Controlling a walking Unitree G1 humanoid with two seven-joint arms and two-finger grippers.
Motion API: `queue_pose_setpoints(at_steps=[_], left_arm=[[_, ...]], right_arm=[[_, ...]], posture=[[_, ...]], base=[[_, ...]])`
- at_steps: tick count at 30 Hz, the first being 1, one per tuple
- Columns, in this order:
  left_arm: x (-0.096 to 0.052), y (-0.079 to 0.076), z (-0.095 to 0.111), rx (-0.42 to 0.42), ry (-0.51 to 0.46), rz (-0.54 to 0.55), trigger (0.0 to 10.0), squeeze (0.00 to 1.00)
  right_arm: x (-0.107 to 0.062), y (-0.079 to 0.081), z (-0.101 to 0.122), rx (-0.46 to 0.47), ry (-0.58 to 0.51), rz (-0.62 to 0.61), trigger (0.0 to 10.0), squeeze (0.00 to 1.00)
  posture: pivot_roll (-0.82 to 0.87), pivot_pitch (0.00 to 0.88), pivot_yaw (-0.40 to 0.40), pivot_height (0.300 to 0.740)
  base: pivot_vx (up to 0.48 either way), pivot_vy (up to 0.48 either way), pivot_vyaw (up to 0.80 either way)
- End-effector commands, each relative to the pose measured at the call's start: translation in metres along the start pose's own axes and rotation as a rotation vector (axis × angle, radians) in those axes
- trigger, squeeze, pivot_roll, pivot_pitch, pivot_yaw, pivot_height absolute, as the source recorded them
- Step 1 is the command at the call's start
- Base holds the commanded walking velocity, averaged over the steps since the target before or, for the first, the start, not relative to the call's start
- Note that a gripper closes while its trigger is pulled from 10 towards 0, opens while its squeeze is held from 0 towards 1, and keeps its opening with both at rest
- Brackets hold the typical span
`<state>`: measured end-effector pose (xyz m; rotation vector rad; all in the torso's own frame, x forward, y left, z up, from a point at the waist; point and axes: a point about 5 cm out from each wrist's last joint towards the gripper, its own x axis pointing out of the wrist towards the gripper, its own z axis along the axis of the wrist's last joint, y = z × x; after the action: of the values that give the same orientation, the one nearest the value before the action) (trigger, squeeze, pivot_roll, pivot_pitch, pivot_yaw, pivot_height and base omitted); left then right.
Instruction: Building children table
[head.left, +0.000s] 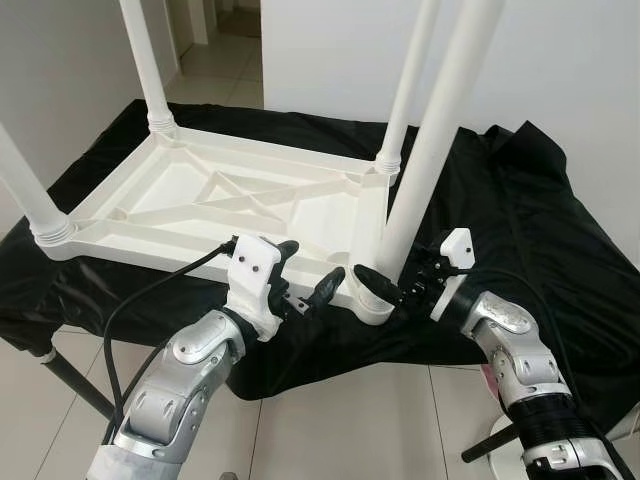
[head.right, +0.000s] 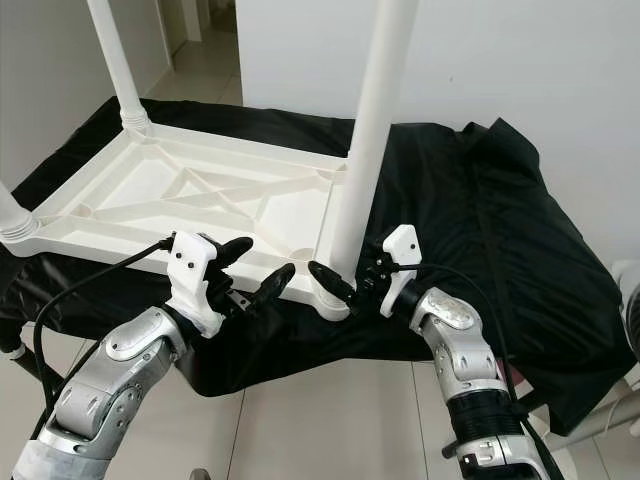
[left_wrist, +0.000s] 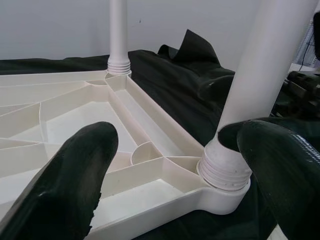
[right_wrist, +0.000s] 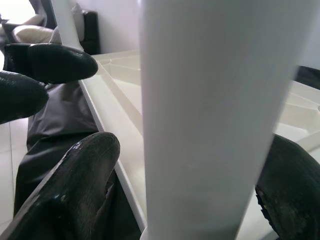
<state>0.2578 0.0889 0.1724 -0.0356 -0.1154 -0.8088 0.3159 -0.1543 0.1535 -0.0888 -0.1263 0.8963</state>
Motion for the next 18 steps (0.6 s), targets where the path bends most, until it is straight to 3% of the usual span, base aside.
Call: queue_pose_setpoints(at_steps=[1,2,8,15,16,17,18], left_arm=[[0.001,-0.005,-0.003,0.006,0.011,-0.082,10.0,0.00],[0.001,-0.004,-0.002,0.011,0.009,-0.078,10.0,0.00],[0.001,-0.008,0.001,-0.029,-0.003,-0.110,10.0,0.00],[0.004,-0.006,0.000,-0.010,0.008,-0.129,10.0,0.00],[0.005,-0.005,0.001,-0.009,0.009,-0.131,10.0,0.00],[0.005,-0.004,0.001,-0.009,0.010,-0.131,10.0,0.00],[0.005,-0.003,0.000,-0.009,0.014,-0.131,10.0,0.00]], right_arm=[[-0.001,-0.003,-0.003,-0.014,0.023,0.007,9.4,0.00],[0.000,-0.006,-0.003,-0.017,0.025,0.006,0.0,0.00],[-0.004,-0.013,-0.004,-0.013,0.030,-0.029,0.0,0.00],[-0.011,-0.016,-0.008,-0.015,0.025,-0.087,0.0,0.00],[-0.012,-0.016,-0.007,-0.010,0.014,-0.101,7.5,0.00],[-0.012,-0.016,-0.007,-0.006,0.006,-0.109,7.5,0.00],[-0.013,-0.017,-0.007,0.000,0.002,-0.145,10.0,0.00]], posture=[[0.07,0.000,-0.072,0.740],[0.07,0.000,-0.076,0.740],[0.06,0.000,-0.072,0.740],[0.04,0.000,-0.062,0.740],[0.04,0.000,-0.059,0.740],[0.04,0.000,-0.059,0.740],[0.03,0.000,-0.054,0.740]], base=[[0.000,0.000,0.00],[0.000,0.000,0.00],[0.000,0.000,0.00],[0.000,0.000,0.00],[0.000,0.000,0.00],[0.000,0.000,0.00],[0.000,0.000,0.00]])
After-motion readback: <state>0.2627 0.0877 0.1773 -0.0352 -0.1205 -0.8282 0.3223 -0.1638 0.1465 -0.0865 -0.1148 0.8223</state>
